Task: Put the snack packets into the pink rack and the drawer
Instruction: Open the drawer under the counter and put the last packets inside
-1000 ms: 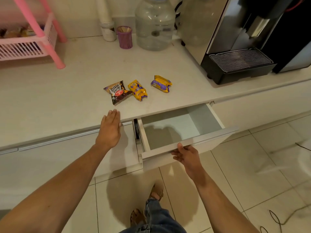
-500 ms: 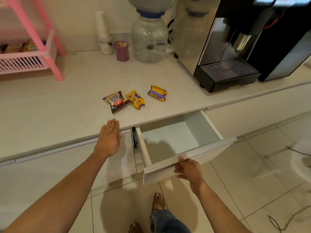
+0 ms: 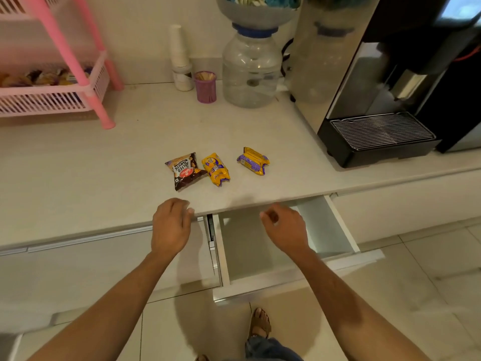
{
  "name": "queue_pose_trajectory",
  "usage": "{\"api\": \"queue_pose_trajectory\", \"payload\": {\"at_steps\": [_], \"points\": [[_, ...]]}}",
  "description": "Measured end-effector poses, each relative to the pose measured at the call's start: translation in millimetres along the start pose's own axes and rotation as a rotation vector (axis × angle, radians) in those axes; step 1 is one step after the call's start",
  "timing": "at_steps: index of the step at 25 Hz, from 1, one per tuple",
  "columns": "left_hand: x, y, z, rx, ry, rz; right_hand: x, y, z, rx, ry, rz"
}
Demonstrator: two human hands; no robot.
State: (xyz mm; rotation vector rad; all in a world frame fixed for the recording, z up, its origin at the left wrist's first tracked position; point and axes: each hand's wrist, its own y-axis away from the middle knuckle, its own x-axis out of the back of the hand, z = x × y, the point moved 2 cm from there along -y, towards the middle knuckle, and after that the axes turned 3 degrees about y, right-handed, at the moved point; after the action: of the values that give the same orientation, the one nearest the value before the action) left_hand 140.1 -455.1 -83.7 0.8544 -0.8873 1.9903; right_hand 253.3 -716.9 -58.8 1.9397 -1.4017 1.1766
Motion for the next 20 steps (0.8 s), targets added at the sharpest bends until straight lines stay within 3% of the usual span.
{"api": "queue_pose_trajectory", "payload": {"at_steps": [5,9,12,16,20], "points": [[1,-39,42,-0.064,-0.014,0.116,-8,-66,5,0.161,-0.105,0.030],[-12,-85,64,-0.052,-0.045,-0.089,-10,-114,0,0.218,-0.033,0.081],[-23,-116,64,0.042,-0.075,-0.203,-14,-144,2,0.152,-0.039,-0.003],[-34,-140,57,0.044,-0.250,-0.326,-22,-174,6,0.136,0.026,-0.157],[-43,-145,64,0.006,-0.232,-0.234,-26,-189,9,0.118,-0.028,-0.185]]}}
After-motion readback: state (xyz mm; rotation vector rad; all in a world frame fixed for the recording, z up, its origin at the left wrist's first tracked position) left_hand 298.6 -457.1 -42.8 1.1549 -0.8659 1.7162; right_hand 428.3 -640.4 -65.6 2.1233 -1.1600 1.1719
